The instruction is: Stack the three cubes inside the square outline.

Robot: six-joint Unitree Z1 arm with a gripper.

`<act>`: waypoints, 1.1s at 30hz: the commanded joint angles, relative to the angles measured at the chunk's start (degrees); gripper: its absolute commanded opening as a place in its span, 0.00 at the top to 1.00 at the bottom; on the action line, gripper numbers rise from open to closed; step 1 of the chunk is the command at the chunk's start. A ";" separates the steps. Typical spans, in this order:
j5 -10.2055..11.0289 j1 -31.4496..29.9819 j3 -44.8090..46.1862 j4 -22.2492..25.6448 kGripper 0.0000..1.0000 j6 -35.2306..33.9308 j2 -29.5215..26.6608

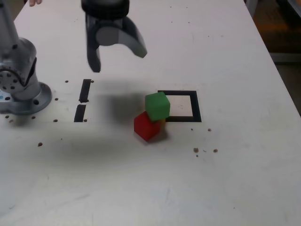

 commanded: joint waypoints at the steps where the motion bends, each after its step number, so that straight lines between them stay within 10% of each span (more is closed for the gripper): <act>1: -0.05 0.11 -1.80 0.92 0.01 -0.02 0.38; 33: -2.32 -11.96 -12.22 -1.48 0.01 2.99 9.09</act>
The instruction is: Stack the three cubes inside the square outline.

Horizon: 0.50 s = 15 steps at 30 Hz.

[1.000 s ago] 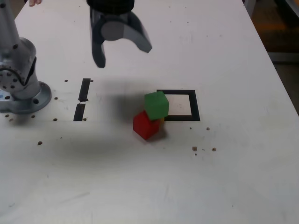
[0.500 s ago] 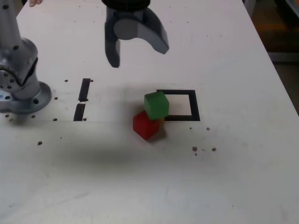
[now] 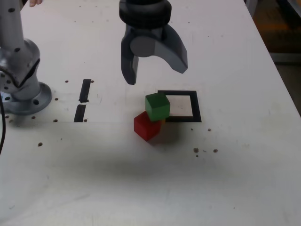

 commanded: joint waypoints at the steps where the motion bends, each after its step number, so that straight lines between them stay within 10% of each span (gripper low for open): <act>1: -0.20 -0.32 0.26 -0.28 0.01 -0.16 0.32; 15: -1.52 -0.83 2.42 -3.80 0.02 -0.67 2.31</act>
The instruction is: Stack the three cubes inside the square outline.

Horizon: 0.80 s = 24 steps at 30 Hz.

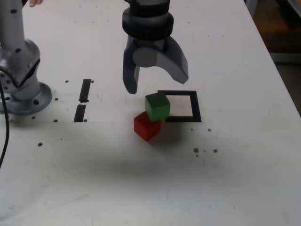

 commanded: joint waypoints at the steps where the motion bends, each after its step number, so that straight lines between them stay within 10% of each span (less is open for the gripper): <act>1: -0.19 -0.42 0.12 -0.63 0.02 -0.16 0.65; 24: -1.48 -2.08 3.82 -4.88 0.05 -1.92 1.98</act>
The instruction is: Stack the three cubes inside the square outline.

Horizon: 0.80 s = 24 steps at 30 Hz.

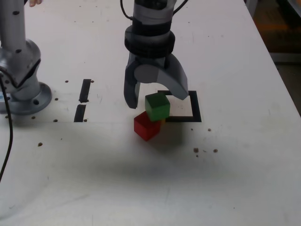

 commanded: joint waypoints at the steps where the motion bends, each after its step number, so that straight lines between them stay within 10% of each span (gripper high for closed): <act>1: 0.04 -0.15 0.16 -0.10 0.06 -0.04 0.17; 24: -0.41 -0.89 0.63 -0.86 0.23 -1.81 1.27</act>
